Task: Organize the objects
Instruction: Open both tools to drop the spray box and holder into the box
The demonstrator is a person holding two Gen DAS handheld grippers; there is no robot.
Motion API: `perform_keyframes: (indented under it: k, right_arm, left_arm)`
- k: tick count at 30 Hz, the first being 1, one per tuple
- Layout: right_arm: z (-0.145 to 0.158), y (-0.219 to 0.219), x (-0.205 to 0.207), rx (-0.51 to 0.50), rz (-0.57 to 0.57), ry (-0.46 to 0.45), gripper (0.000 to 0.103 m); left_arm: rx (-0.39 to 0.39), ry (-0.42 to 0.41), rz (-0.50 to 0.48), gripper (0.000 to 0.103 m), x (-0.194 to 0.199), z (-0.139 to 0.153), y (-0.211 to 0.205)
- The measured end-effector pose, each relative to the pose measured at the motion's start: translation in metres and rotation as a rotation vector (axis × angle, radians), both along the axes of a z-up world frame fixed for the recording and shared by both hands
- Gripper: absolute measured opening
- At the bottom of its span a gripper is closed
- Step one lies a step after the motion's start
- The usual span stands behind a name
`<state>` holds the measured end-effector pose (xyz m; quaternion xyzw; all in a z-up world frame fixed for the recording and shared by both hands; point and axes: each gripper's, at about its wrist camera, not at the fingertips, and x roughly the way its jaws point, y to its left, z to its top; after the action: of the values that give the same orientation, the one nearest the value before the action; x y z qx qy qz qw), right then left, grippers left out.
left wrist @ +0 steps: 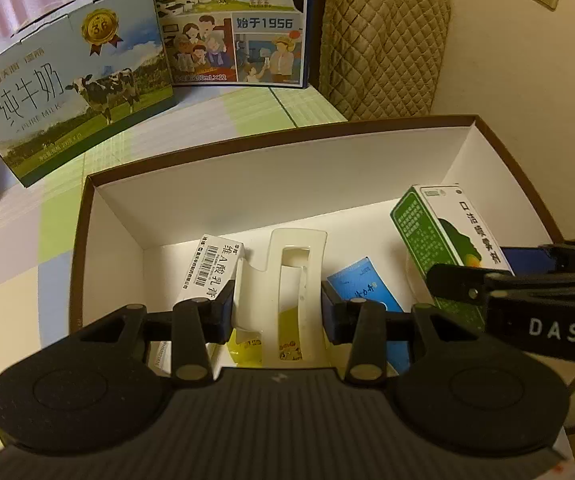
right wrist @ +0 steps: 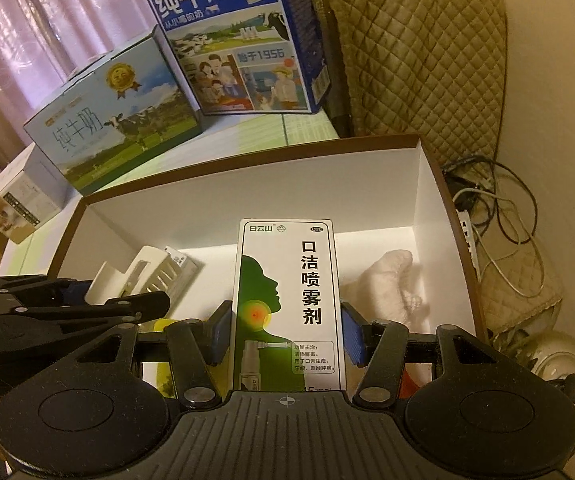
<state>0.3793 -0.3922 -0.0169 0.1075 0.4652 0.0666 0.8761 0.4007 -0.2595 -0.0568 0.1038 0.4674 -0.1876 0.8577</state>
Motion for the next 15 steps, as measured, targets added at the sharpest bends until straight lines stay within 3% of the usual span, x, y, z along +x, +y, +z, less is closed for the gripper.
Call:
perform_keyframes:
  k: [6,15]
  right_arm:
    - [-0.001,0.001,0.002,0.007,-0.007,0.006,0.052]
    - [0.000,0.003,0.004,0.009,-0.003,0.004,0.052]
  left_arm:
    - [0.003,0.027,0.031,0.037,0.009,-0.009,0.000]
    - [0.023,0.000,0.037,0.041,0.012,-0.003,0.014]
